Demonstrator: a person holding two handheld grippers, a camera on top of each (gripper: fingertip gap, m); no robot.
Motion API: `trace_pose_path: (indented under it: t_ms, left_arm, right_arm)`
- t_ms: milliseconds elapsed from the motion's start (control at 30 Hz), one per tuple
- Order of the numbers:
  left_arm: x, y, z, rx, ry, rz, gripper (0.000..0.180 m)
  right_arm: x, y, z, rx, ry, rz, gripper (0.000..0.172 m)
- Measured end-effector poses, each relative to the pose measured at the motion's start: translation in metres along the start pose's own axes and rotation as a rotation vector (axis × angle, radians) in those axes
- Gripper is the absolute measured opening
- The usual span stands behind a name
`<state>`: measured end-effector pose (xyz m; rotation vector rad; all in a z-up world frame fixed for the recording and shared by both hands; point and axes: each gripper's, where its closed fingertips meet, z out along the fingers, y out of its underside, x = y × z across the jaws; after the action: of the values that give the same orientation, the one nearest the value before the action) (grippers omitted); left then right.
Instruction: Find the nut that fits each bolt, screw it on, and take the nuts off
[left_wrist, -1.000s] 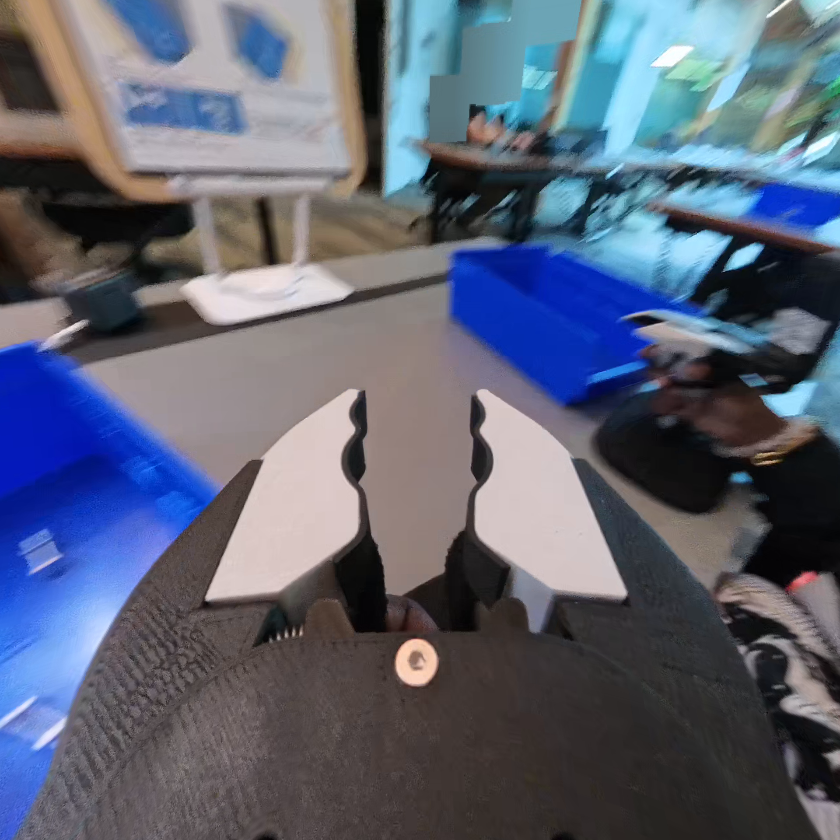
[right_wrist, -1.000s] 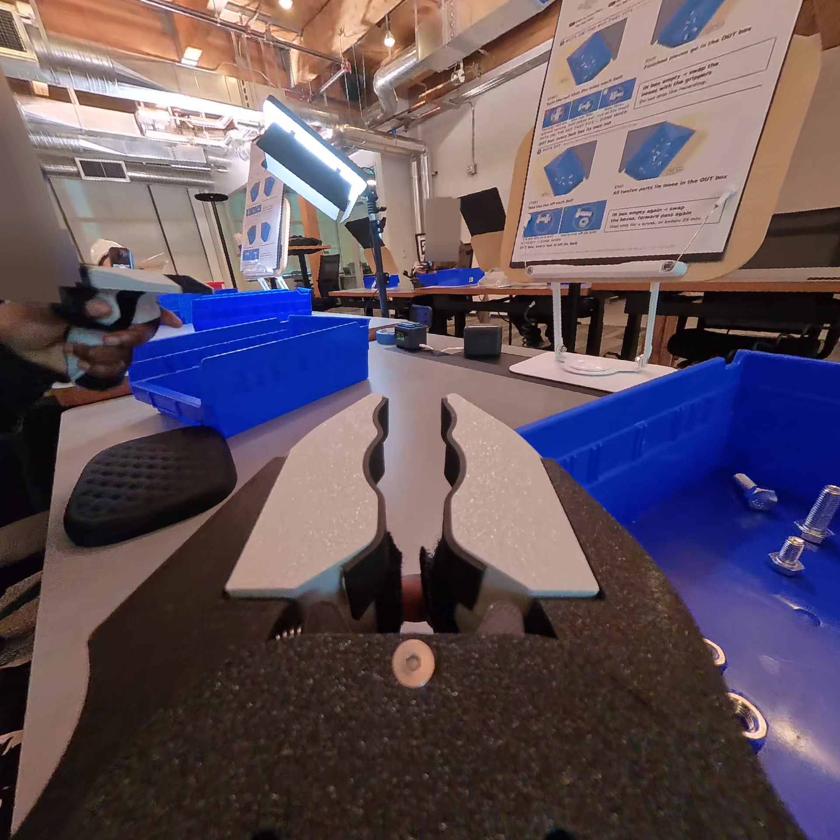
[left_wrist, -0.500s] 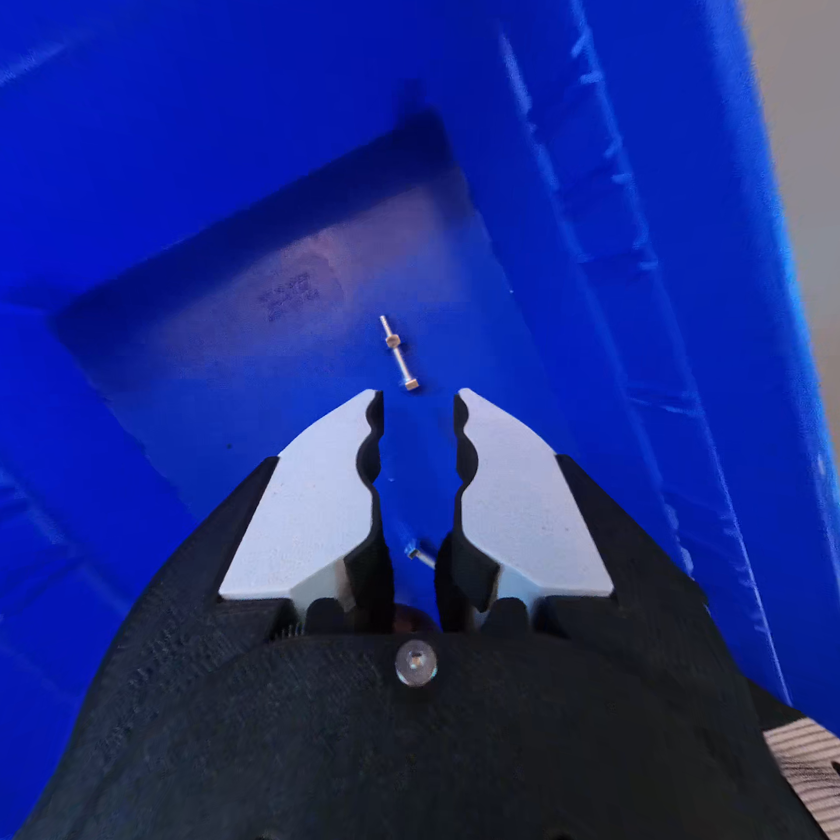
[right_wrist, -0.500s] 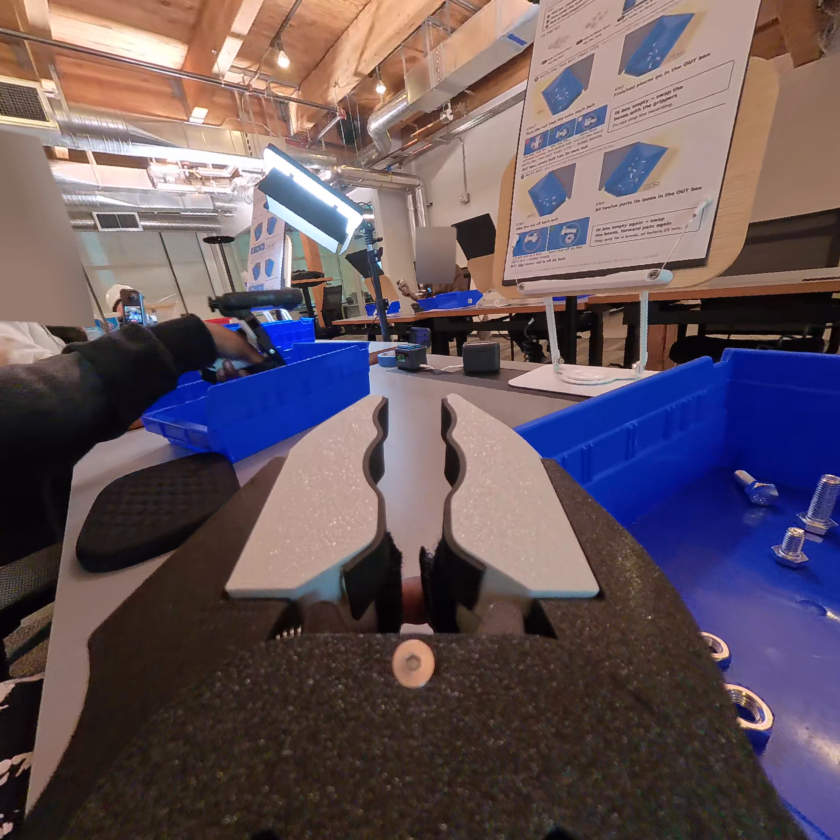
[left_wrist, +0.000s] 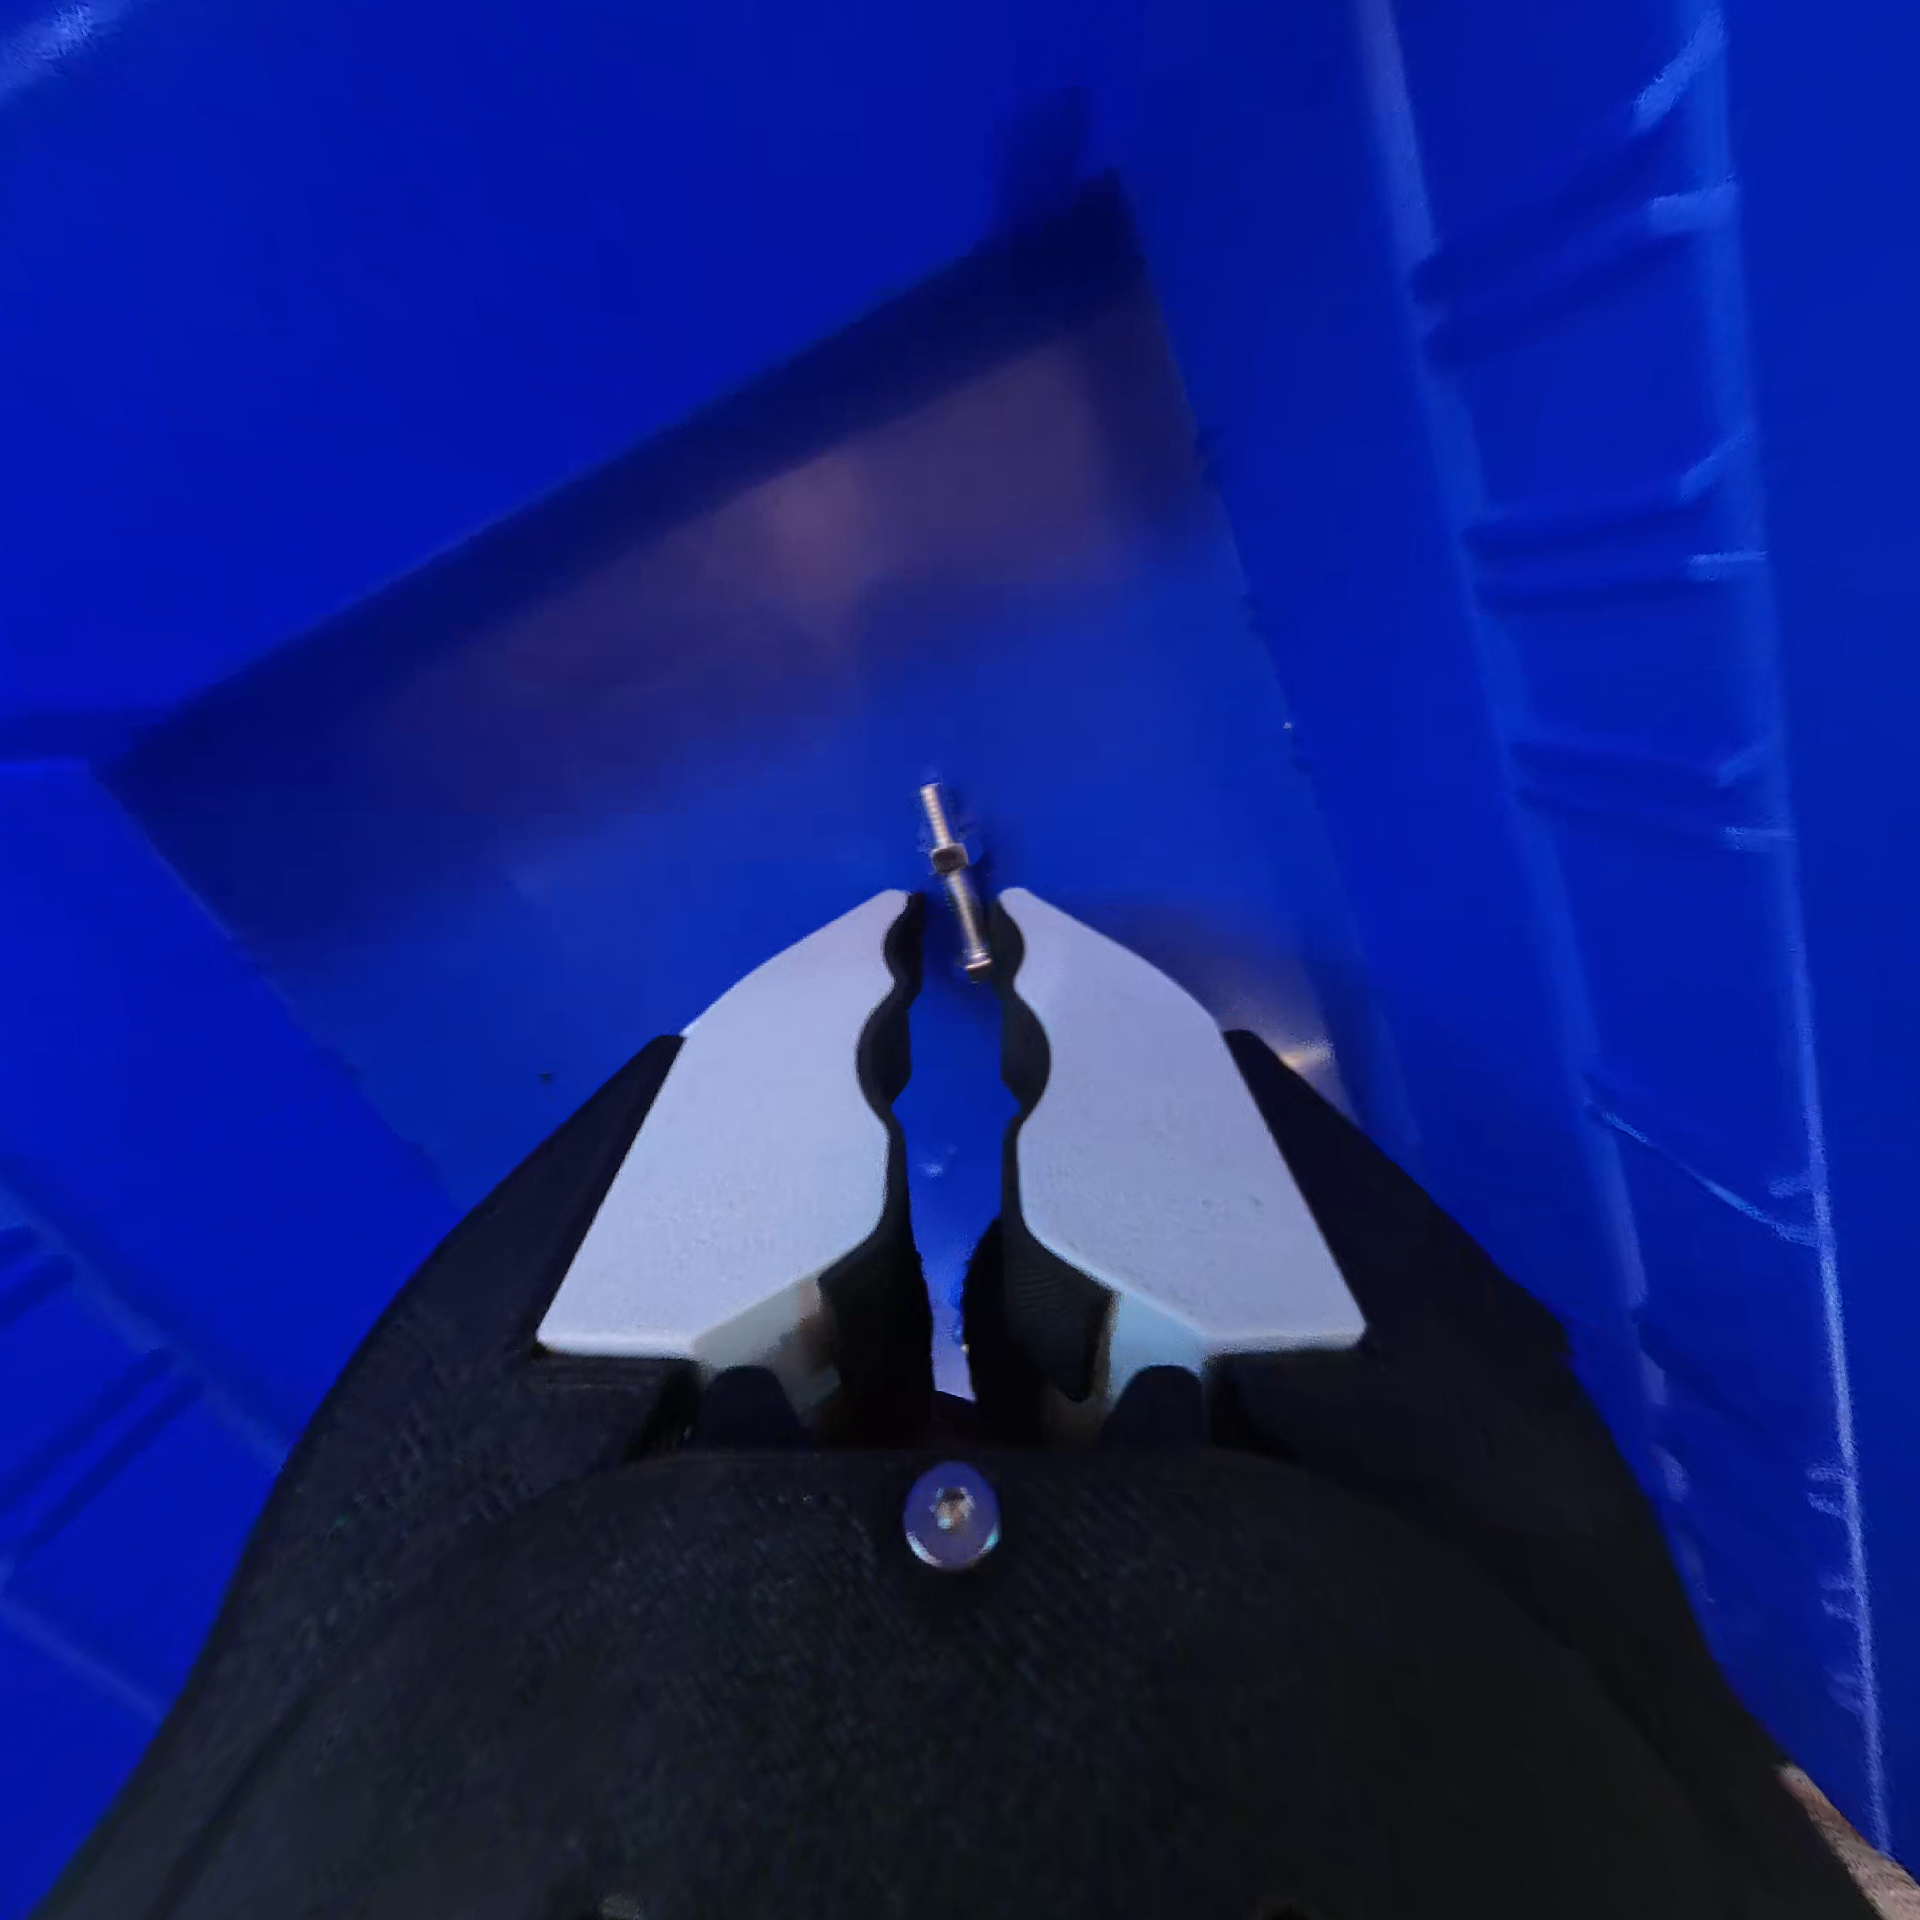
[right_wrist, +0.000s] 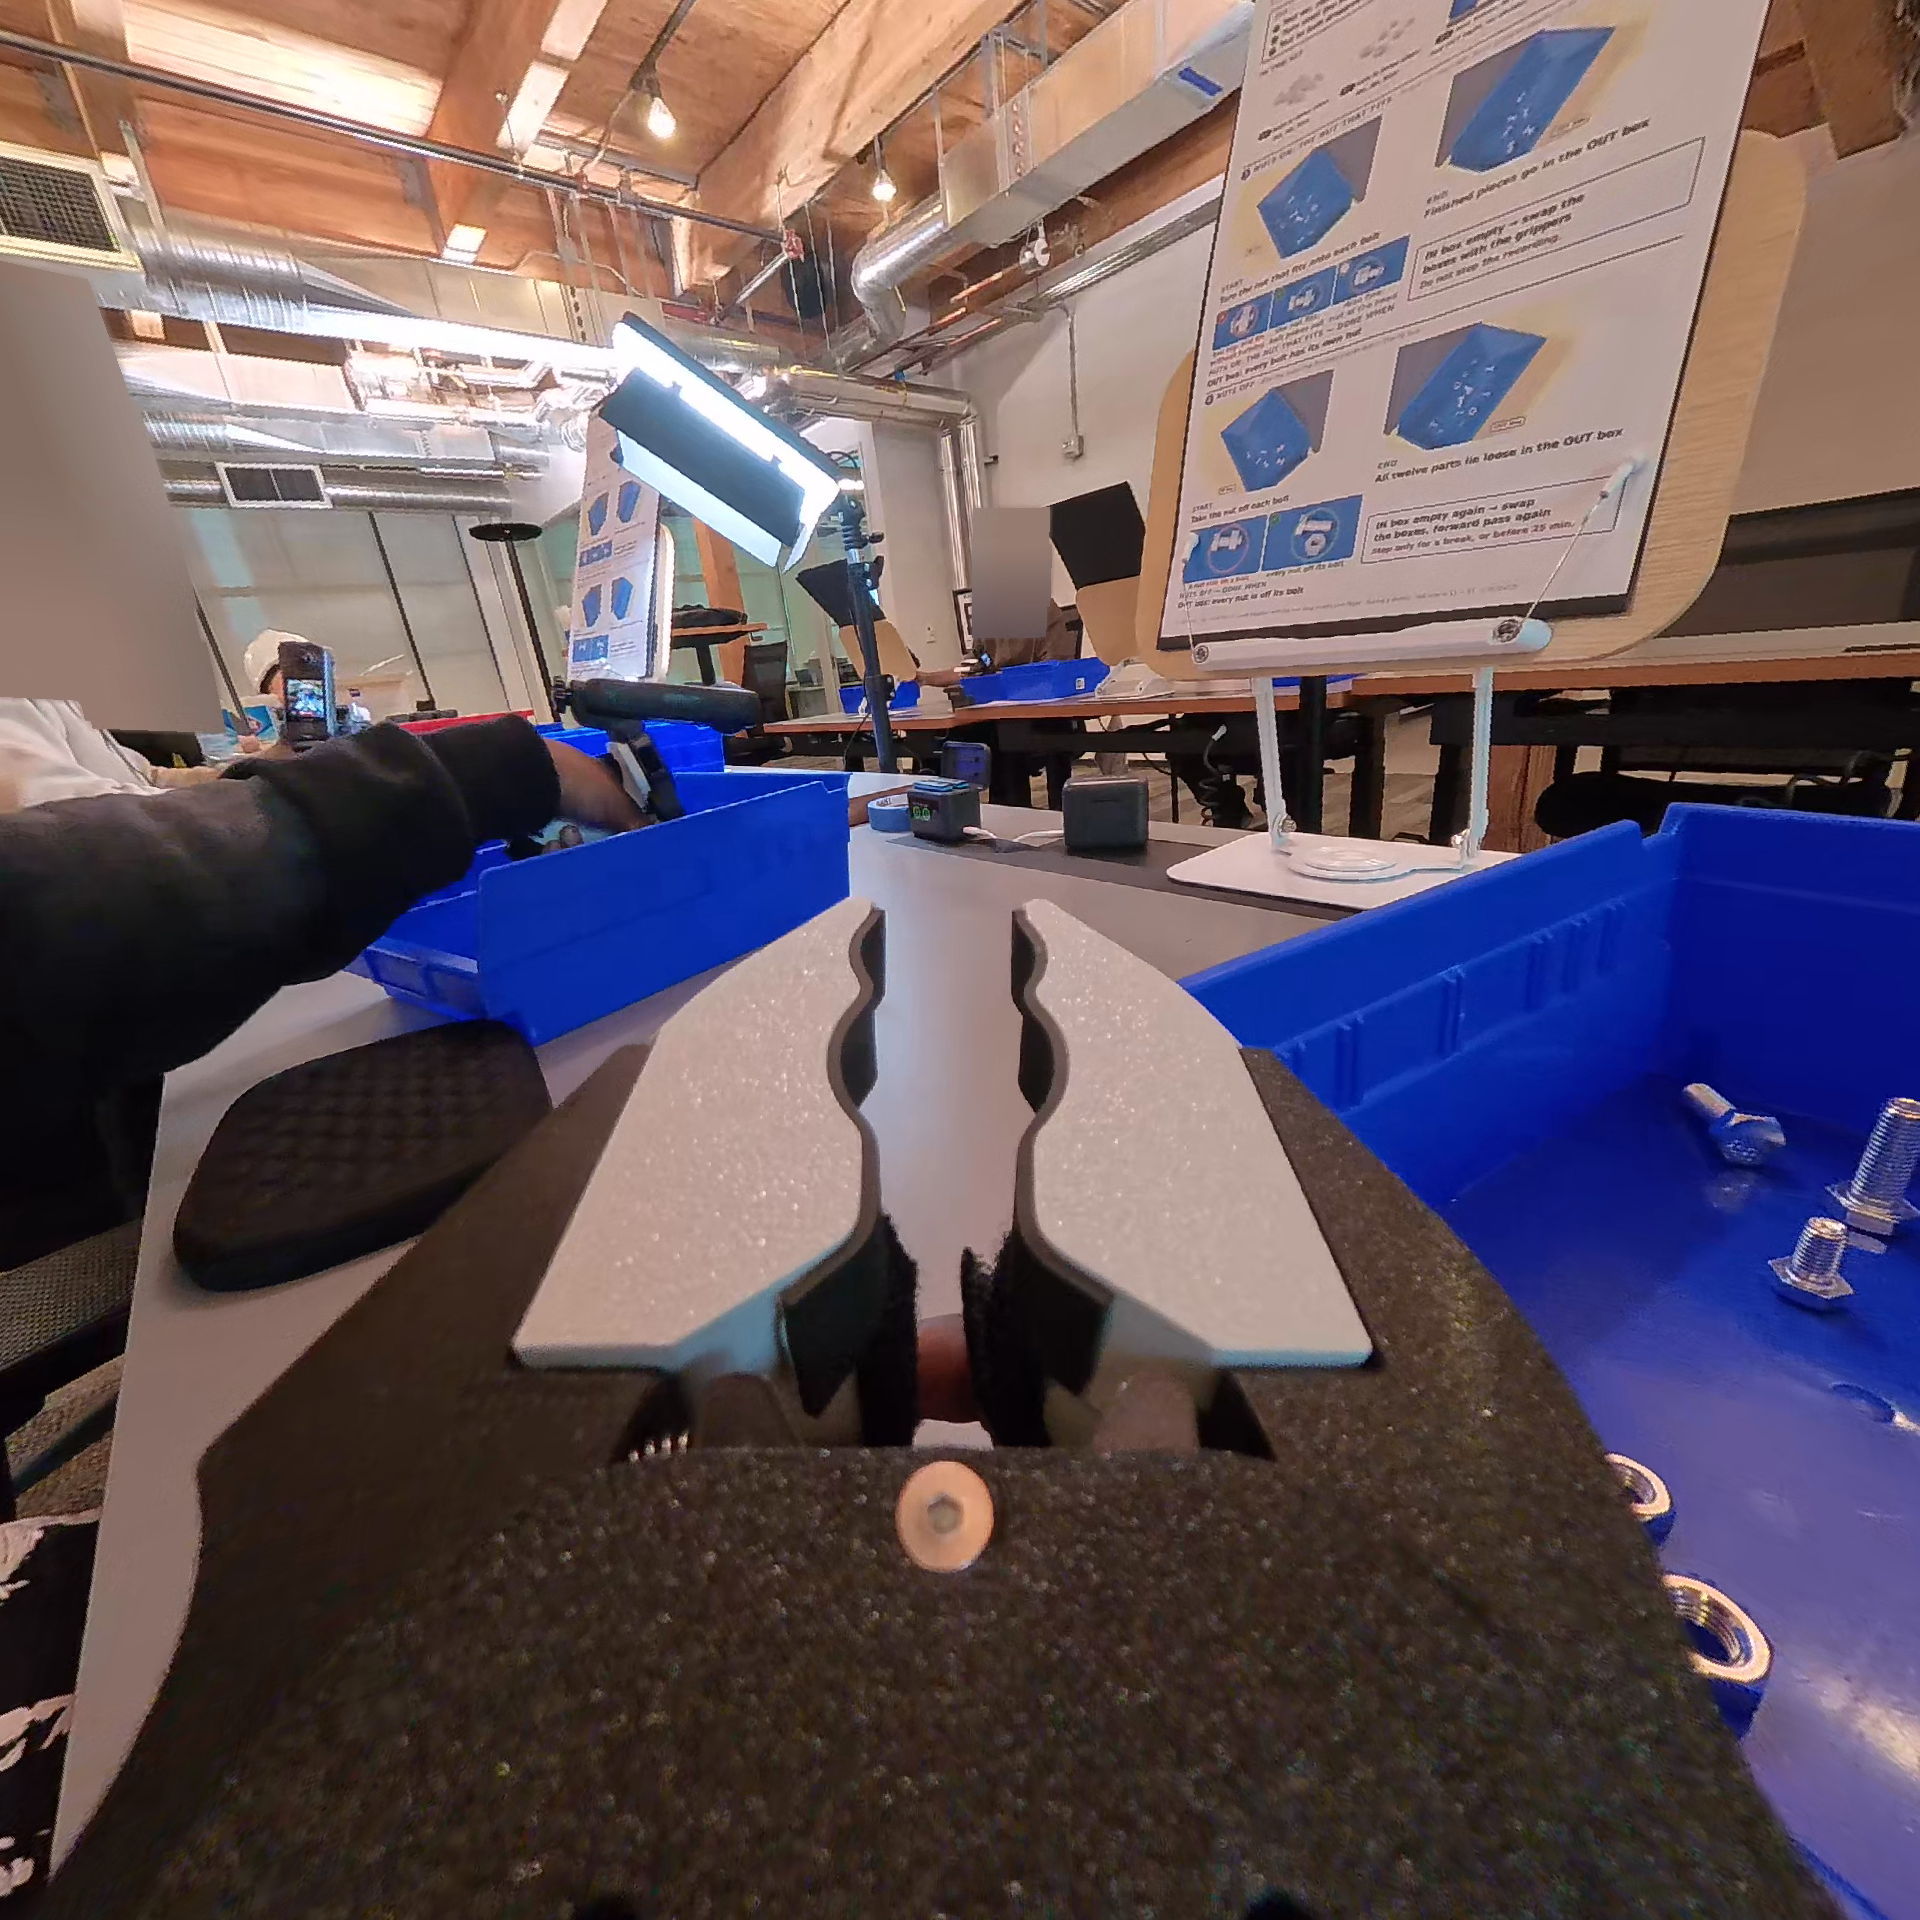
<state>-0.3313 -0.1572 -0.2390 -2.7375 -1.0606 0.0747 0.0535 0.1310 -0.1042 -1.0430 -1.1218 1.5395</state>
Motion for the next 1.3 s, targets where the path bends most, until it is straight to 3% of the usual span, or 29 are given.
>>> trace_pose_path:
  t_ms: [33, 200, 300, 400, 533, 667, 767, 1033, 1300]
  left_arm:
    - [-0.001, 0.001, 0.000, 0.001, -0.015, 0.004, 0.009]
    - [0.000, 0.003, -0.001, 0.028, -0.013, 0.038, 0.006]
    - [0.002, -0.001, -0.007, 0.152, 0.012, 0.038, 0.006]
    - [0.016, -0.013, -0.034, 0.397, 0.081, 0.044, 0.006]
    - [0.061, -0.024, -0.104, 0.841, 0.241, 0.141, 0.005]
    - [0.126, -0.007, -0.169, 1.161, 0.456, 0.249, 0.006]
    - [0.176, 0.013, -0.198, 1.295, 0.617, 0.320, 0.006]
    - [0.285, 0.068, -0.217, 1.417, 1.059, 0.416, 0.005]
    - [0.333, 0.094, -0.188, 1.420, 1.218, 0.453, 0.005]
  right_arm:
    - [0.000, 0.000, 0.000, -0.001, 0.001, -0.003, 0.023]
    - [0.001, 0.000, 0.000, 0.001, 0.004, 0.002, 0.024]
    - [0.000, -0.001, 0.000, 0.005, 0.004, -0.001, 0.024]
    - [0.000, 0.001, 0.001, -0.004, -0.001, -0.004, 0.024]
    - [-0.002, 0.002, 0.001, -0.011, -0.007, -0.017, 0.024]
    - [-0.004, 0.002, 0.002, -0.015, -0.011, -0.031, 0.024]
    - [-0.006, 0.003, 0.002, -0.017, -0.015, -0.044, 0.023]
    - [-0.012, 0.004, 0.003, -0.027, -0.039, -0.081, 0.023]
    - [-0.019, 0.007, 0.005, -0.043, -0.064, -0.112, 0.023]
